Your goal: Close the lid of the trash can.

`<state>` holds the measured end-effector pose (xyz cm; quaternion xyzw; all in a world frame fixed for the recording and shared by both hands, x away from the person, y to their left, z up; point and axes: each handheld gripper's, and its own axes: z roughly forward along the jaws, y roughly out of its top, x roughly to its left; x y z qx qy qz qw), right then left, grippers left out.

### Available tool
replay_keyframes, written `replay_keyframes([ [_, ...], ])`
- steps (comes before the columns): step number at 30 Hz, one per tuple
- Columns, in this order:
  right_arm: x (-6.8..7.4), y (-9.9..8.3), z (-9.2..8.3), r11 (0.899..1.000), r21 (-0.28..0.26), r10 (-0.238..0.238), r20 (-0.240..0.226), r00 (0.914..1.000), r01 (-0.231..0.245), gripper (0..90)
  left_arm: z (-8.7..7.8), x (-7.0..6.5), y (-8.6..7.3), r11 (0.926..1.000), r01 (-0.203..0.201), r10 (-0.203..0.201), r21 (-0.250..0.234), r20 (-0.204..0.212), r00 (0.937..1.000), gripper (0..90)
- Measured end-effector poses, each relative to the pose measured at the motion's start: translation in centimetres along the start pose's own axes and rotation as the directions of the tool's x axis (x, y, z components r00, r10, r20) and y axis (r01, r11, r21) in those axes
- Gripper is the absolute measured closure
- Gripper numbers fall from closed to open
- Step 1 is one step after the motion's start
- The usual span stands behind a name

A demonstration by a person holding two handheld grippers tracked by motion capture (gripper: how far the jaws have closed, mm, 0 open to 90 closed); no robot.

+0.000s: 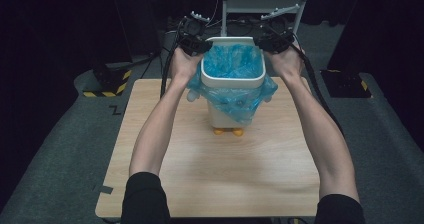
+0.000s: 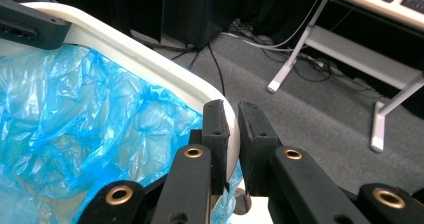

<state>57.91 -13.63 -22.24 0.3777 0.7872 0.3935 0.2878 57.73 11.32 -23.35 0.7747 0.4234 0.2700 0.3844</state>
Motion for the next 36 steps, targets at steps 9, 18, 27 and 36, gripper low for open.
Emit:
replay_keyframes([
  [9, 0.0, -0.3, 0.4, 1.000, 0.025, 0.009, -0.009, 0.9999, -0.009, 82.8, 0.4, 0.0, -0.6, 1.0000, 0.003, -0.004, 0.008, 0.007, 1.0000, 78.6],
  [18, 0.1, -0.8, 0.3, 1.000, 0.002, 0.008, -0.012, 0.9999, -0.008, 82.7, 0.3, -0.1, -1.1, 0.9998, 0.005, -0.005, -0.019, 0.013, 0.9999, 78.3],
  [27, 0.1, -1.4, 0.4, 1.000, -0.017, 0.019, -0.018, 0.9997, -0.019, 82.6, 0.3, -0.2, -1.4, 0.9997, -0.007, 0.007, -0.022, 0.011, 0.9999, 78.0],
  [36, 0.0, -1.6, 0.3, 0.999, -0.039, 0.024, -0.034, 0.9991, -0.026, 81.3, 0.2, 0.0, -1.7, 0.9989, 0.007, -0.005, -0.046, 0.031, 0.9995, 76.6],
])
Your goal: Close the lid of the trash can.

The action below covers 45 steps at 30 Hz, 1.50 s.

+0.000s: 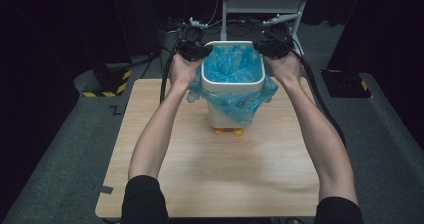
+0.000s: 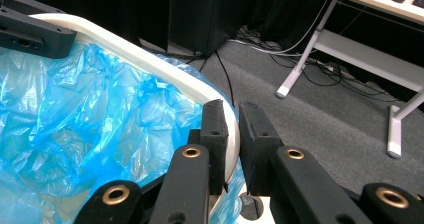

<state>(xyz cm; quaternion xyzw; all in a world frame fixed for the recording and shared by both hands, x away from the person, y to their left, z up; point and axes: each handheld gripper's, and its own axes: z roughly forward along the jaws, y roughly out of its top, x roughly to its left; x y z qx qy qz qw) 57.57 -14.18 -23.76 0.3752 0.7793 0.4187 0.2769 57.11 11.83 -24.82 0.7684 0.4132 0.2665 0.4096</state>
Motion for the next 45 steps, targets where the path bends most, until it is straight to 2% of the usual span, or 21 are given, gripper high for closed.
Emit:
replay_keyframes([
  [6, -0.1, -0.3, -0.3, 0.999, -0.029, 0.014, -0.016, 0.9998, -0.015, 77.0, -0.6, 0.0, -0.2, 0.9994, 0.009, -0.009, -0.035, 0.012, 0.9999, 72.4],
  [15, -0.3, -0.8, -1.2, 0.998, -0.067, 0.007, -0.023, 0.9997, -0.008, 81.9, -1.8, 0.0, -0.8, 0.9969, 0.008, -0.007, -0.078, 0.015, 0.9999, 73.1],
  [23, -0.3, -1.2, -1.2, 0.996, -0.088, 0.003, -0.027, 0.9996, -0.005, 82.0, -1.8, 0.0, -1.1, 0.9956, 0.004, -0.003, -0.093, 0.015, 0.9999, 73.3],
  [45, -0.2, -2.0, -0.8, 0.996, -0.093, 0.000, -0.025, 0.9997, -0.002, 81.9, -1.5, -0.1, -1.9, 0.9947, 0.012, -0.010, -0.102, 0.019, 0.9998, 71.9],
])
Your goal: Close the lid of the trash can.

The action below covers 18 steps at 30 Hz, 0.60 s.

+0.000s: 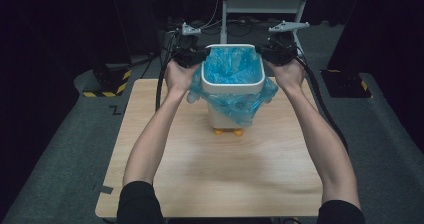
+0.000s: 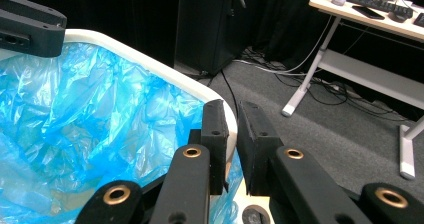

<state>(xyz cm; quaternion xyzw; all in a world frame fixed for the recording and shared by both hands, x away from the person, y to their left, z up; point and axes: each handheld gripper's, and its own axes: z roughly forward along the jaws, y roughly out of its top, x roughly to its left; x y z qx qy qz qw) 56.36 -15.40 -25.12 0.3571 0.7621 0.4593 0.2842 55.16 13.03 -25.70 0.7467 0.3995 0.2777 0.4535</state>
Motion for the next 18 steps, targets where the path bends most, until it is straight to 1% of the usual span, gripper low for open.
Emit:
replay_keyframes([
  [3, -0.1, -0.1, 0.0, 1.000, -0.002, -0.003, -0.001, 1.0000, 0.003, 79.3, 0.0, 0.0, 0.0, 1.0000, -0.001, 0.001, 0.002, -0.001, 1.0000, 70.1],
  [4, 0.0, -0.2, 0.0, 1.000, 0.002, 0.003, -0.001, 1.0000, -0.003, 78.5, 0.0, 0.0, -0.1, 1.0000, 0.000, 0.000, 0.001, 0.001, 1.0000, 69.4],
  [6, -0.1, -0.3, 0.0, 1.000, -0.008, 0.000, -0.002, 1.0000, 0.000, 77.0, -0.2, 0.0, -0.1, 1.0000, 0.003, -0.003, -0.004, 0.007, 1.0000, 67.0],
  [8, -0.2, -0.4, -0.2, 1.000, -0.018, 0.011, -0.006, 0.9999, -0.011, 75.0, -0.4, 0.0, 0.0, 0.9998, 0.012, -0.012, -0.013, 0.016, 0.9998, 63.8],
  [12, -0.6, -0.5, -0.7, 0.999, -0.033, 0.036, -0.015, 0.9992, -0.036, 70.7, -1.0, -0.1, 0.0, 0.9992, 0.021, -0.020, -0.033, 0.029, 0.9994, 58.5],
  [15, -0.6, -0.5, -1.3, 0.998, -0.041, 0.036, -0.015, 0.9992, -0.036, 69.5, -1.3, -0.1, -0.1, 0.9988, 0.027, -0.026, -0.041, 0.037, 0.9990, 53.9],
  [18, -0.6, -0.5, -1.8, 0.998, -0.048, 0.034, -0.020, 0.9992, -0.035, 68.4, -1.6, 0.1, -0.2, 0.9985, 0.031, -0.029, -0.044, 0.043, 0.9987, 51.9],
])
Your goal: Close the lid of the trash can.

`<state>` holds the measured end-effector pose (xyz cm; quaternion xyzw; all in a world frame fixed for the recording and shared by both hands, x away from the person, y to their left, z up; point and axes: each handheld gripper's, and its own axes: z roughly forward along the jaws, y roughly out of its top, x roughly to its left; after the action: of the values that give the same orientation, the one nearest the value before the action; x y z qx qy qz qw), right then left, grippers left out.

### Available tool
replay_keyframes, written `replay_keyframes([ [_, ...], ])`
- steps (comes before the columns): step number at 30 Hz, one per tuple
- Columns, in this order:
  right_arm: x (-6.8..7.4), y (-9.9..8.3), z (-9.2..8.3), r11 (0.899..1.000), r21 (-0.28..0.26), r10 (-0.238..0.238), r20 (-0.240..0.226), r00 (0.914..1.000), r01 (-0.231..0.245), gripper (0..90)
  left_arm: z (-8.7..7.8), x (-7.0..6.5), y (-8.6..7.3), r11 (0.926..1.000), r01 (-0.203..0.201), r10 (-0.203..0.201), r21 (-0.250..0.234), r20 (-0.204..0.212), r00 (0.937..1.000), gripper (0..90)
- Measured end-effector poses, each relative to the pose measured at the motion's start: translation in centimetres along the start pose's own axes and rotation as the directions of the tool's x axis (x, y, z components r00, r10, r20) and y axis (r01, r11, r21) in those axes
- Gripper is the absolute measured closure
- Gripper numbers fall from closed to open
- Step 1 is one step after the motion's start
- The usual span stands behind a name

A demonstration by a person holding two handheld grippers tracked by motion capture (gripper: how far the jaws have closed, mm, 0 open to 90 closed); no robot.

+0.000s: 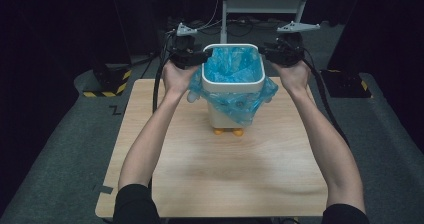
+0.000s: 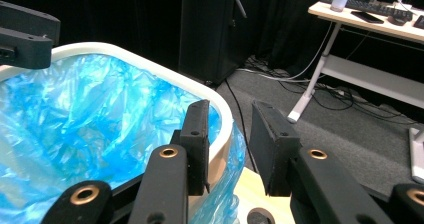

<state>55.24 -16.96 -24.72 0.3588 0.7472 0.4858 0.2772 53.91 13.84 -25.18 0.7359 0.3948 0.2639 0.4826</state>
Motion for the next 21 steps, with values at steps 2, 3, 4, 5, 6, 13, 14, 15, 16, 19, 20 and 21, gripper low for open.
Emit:
replay_keyframes([
  [2, 0.0, 0.0, -0.4, 1.000, 0.000, -0.006, 0.002, 1.0000, 0.006, 67.9, -0.3, 0.0, -0.1, 1.0000, 0.002, -0.002, -0.001, 0.003, 1.0000, 51.1],
  [3, 0.0, -0.1, -0.5, 1.000, 0.002, -0.006, 0.002, 1.0000, 0.006, 67.8, -0.4, 0.0, -0.1, 1.0000, 0.000, 0.000, -0.001, 0.004, 1.0000, 51.0],
  [4, 0.0, -0.1, -0.7, 1.000, 0.002, -0.006, 0.003, 1.0000, 0.006, 67.6, -0.6, 0.1, -0.2, 1.0000, -0.003, 0.003, -0.001, 0.003, 1.0000, 50.8],
  [5, -0.1, -0.2, -0.9, 1.000, 0.005, -0.002, 0.004, 1.0000, 0.002, 67.5, -0.8, 0.1, -0.2, 1.0000, -0.002, 0.002, -0.002, 0.005, 1.0000, 50.5],
  [6, -0.2, -0.3, -1.0, 1.000, 0.003, -0.003, 0.003, 1.0000, 0.003, 67.3, -1.1, 0.1, -0.3, 1.0000, 0.004, -0.004, -0.008, 0.007, 1.0000, 50.3],
  [13, -0.9, -0.8, -2.6, 1.000, -0.009, 0.017, 0.012, 0.9998, -0.017, 67.0, -2.6, 0.5, -0.8, 0.9997, 0.007, -0.006, -0.024, 0.006, 1.0000, 48.8],
  [14, -0.9, -0.8, -2.9, 1.000, -0.010, 0.020, 0.012, 0.9997, -0.019, 67.0, -2.8, 0.6, -0.8, 0.9996, 0.007, -0.007, -0.027, 0.006, 1.0000, 48.8],
  [15, -0.9, -0.9, -3.1, 1.000, -0.011, 0.018, 0.014, 0.9997, -0.018, 67.0, -3.0, 0.6, -0.9, 0.9995, 0.010, -0.010, -0.030, 0.007, 0.9999, 48.7],
  [16, -1.0, -1.0, -3.3, 1.000, -0.012, 0.014, 0.014, 0.9998, -0.014, 66.9, -3.1, 0.7, -1.0, 0.9996, 0.010, -0.009, -0.028, 0.006, 0.9999, 48.5],
  [19, -1.0, -1.2, -3.9, 1.000, -0.012, 0.016, 0.017, 0.9997, -0.016, 66.7, -3.6, 0.7, -1.3, 0.9995, 0.012, -0.012, -0.030, 0.010, 0.9999, 48.3],
  [20, -1.1, -1.3, -4.1, 1.000, -0.010, 0.018, 0.018, 0.9997, -0.017, 66.6, -3.7, 0.8, -1.4, 0.9994, 0.011, -0.011, -0.032, 0.009, 0.9999, 48.2],
  [21, -1.1, -1.4, -4.3, 1.000, -0.010, 0.017, 0.019, 0.9997, -0.017, 66.7, -3.9, 0.8, -1.5, 0.9993, 0.012, -0.012, -0.035, 0.009, 0.9999, 48.2],
])
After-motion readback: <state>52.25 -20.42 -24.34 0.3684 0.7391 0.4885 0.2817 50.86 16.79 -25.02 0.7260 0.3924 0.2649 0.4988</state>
